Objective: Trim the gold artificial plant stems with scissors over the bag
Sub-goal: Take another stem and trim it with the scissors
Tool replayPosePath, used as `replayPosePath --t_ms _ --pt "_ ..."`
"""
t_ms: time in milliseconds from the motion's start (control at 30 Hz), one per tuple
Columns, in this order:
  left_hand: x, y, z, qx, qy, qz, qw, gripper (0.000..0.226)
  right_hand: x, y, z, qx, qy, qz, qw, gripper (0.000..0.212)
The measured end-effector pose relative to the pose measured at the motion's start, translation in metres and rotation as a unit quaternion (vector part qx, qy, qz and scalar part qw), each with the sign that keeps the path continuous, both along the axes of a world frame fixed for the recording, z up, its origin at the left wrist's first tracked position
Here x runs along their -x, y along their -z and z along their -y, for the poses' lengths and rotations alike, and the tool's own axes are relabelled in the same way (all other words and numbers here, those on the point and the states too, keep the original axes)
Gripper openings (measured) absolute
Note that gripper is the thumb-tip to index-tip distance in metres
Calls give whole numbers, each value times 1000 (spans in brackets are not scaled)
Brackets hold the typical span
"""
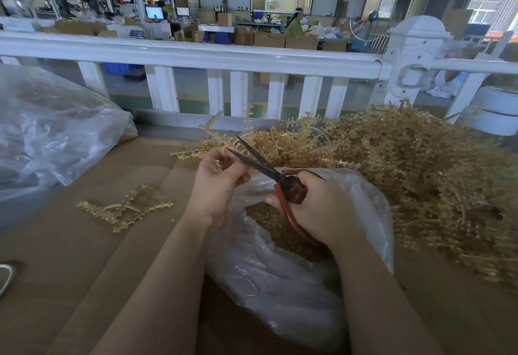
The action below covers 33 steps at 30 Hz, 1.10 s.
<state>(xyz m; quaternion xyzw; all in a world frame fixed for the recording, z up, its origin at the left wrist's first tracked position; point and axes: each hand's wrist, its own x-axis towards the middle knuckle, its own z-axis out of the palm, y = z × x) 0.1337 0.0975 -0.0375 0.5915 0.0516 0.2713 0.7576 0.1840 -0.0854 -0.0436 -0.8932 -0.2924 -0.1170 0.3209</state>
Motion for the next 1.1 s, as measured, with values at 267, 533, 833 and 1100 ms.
replayPosePath --t_ms 267,533,833,1100 --pt "7 -8 6 -6 17 19 1000 26 1 -2 1 2 15 -18 1000 50" --pt "8 -9 5 -18 -13 1 1000 22 1 -2 0 3 19 1 1000 60" --pt "10 -12 5 -23 -6 15 1000 20 1 -2 -1 -4 31 15 999 65" --pt "10 -10 2 -25 -5 29 999 17 3 -1 -2 -7 35 20 999 71"
